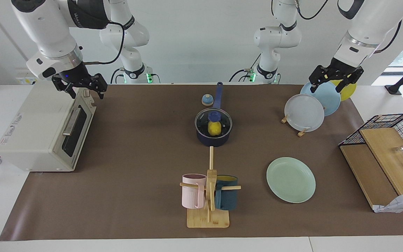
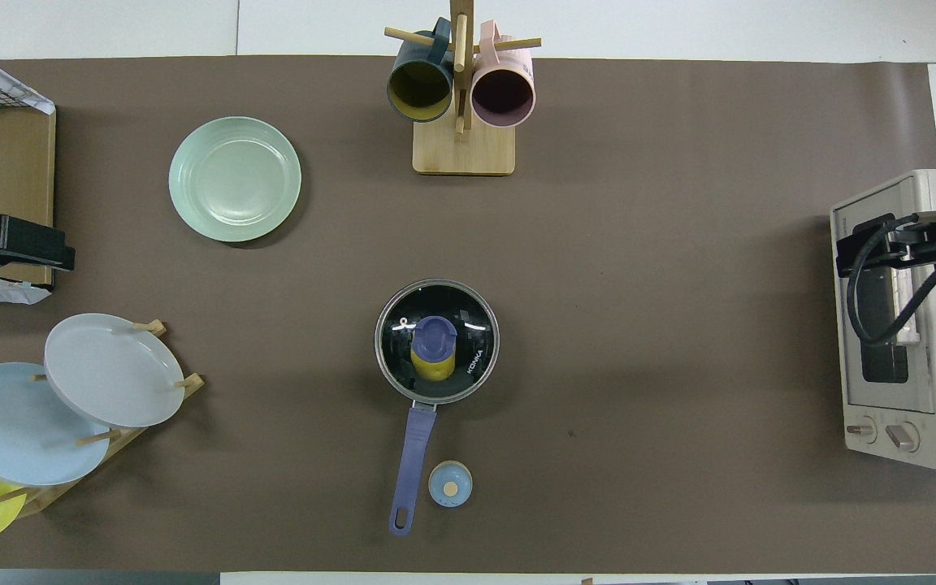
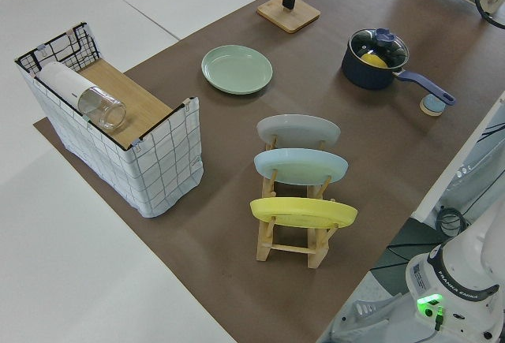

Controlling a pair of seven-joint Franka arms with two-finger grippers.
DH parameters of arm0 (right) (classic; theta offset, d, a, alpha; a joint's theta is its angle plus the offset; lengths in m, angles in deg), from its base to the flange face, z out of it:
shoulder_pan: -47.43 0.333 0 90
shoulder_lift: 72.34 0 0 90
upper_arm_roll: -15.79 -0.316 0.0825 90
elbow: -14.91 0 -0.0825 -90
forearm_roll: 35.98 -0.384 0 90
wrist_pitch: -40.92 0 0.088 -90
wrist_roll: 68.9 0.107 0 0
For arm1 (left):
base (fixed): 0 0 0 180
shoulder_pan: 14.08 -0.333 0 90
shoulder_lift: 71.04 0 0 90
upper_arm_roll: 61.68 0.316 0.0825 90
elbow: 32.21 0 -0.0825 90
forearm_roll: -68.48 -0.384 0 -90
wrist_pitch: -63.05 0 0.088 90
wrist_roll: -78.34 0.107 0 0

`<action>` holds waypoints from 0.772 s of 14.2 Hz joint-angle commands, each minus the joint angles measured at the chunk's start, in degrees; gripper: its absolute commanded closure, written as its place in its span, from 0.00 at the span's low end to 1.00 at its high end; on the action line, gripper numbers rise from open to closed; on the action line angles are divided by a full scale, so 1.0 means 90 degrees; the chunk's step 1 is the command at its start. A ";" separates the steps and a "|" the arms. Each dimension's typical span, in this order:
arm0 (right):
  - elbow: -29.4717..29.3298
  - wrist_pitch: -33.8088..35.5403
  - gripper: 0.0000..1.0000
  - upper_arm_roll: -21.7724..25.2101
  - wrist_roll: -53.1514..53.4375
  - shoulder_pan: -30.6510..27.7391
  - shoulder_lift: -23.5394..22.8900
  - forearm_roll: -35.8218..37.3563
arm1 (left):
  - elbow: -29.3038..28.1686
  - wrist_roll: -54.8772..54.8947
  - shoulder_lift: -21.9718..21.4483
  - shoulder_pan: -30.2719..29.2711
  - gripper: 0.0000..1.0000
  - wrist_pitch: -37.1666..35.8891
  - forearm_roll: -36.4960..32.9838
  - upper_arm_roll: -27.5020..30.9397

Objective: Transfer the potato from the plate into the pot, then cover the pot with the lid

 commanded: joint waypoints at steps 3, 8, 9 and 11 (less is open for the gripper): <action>-0.0082 0.0206 0.00 0.0029 -0.0076 -0.0127 -0.0003 -0.0217 | -0.0227 -0.0107 -0.0175 0.0089 0.00 0.0172 -0.0063 0.0048; -0.0092 0.0186 0.00 0.0117 -0.0222 -0.0127 -0.0003 -0.0208 | -0.0217 -0.0117 -0.0175 0.0089 0.00 0.0181 -0.0063 0.0048; -0.0092 0.0186 0.00 0.0117 -0.0232 -0.0127 -0.0003 -0.0217 | -0.0227 -0.0117 -0.0175 0.0089 0.00 0.0172 -0.0073 0.0048; -0.0092 0.0157 0.00 0.0137 -0.0233 -0.0127 -0.0003 -0.0217 | -0.0227 -0.0117 -0.0175 0.0089 0.00 0.0162 -0.0063 0.0048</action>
